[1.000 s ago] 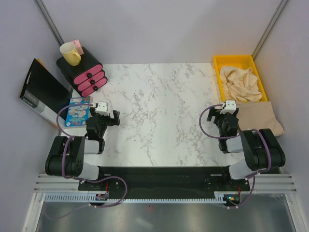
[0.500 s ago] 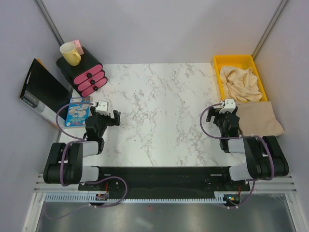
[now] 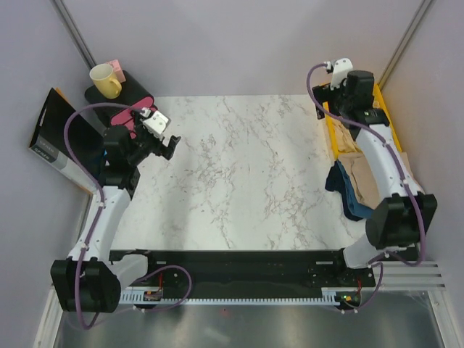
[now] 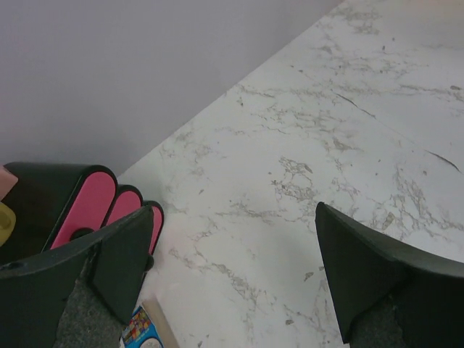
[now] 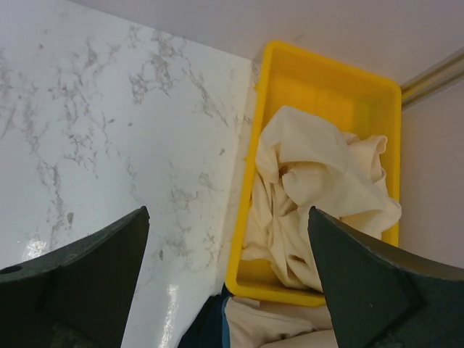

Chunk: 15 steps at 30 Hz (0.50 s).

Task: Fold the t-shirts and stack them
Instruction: Grab crumpled tshirt from bin with the right arm

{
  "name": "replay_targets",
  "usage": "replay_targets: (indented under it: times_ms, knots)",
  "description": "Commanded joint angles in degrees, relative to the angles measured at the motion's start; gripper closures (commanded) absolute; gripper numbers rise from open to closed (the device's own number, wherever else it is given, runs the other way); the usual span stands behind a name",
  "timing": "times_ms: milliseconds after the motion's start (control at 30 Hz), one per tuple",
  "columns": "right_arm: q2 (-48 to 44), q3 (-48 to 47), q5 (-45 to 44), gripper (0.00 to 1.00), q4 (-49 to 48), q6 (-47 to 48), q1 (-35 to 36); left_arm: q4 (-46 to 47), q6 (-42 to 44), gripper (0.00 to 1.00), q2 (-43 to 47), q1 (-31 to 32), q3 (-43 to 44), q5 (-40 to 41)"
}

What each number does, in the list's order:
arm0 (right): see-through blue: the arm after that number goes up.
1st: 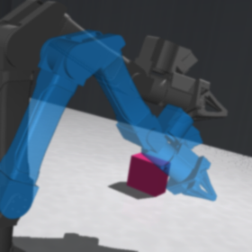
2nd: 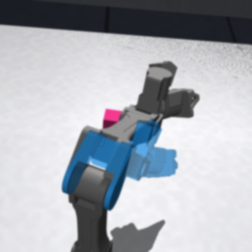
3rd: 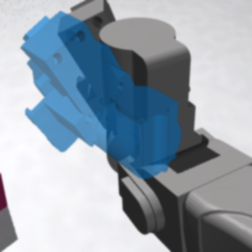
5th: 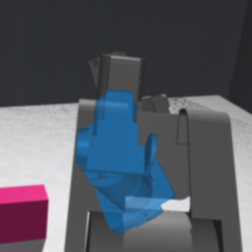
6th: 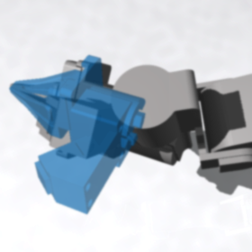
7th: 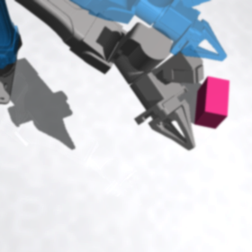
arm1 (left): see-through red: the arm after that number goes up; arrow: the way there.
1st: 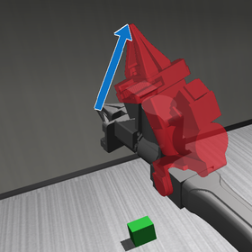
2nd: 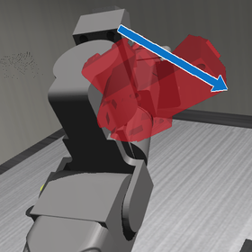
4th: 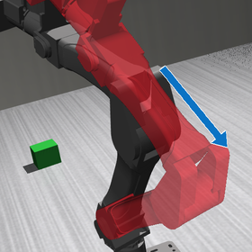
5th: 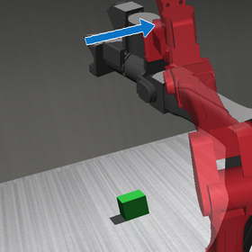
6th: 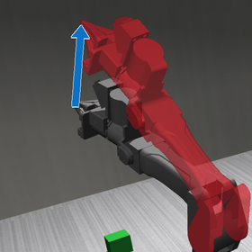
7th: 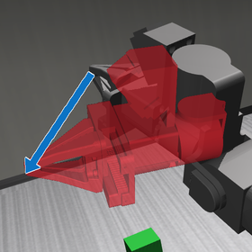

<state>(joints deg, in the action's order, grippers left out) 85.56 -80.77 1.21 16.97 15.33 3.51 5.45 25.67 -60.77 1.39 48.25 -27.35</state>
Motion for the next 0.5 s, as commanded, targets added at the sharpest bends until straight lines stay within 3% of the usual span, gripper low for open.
replay_targets:
  times_ms: [0, 100, 233, 467]
  knots:
    - [14.2, -21.0, -10.0, 0.02, 34.8, 1.1, -1.7, -23.2, 7.5, 0.00, -9.3, 0.0, 11.7, -0.6]
    - [20.2, -27.2, -7.8, 0.02, 36.6, 1.7, -3.8, -32.9, 8.6, 0.00, -18.4, 0.0, 23.5, -0.1]
    - [30.3, -35.5, -7.2, 0.02, 36.6, 2.5, -8.6, -38.3, 9.9, 0.00, -27.5, 0.0, 35.3, 2.3]
    - [42.6, -50.2, -11.4, 0.02, 33.5, 3.6, -13.8, -38.6, 11.7, 0.00, -32.3, 0.0, 41.6, 0.5]
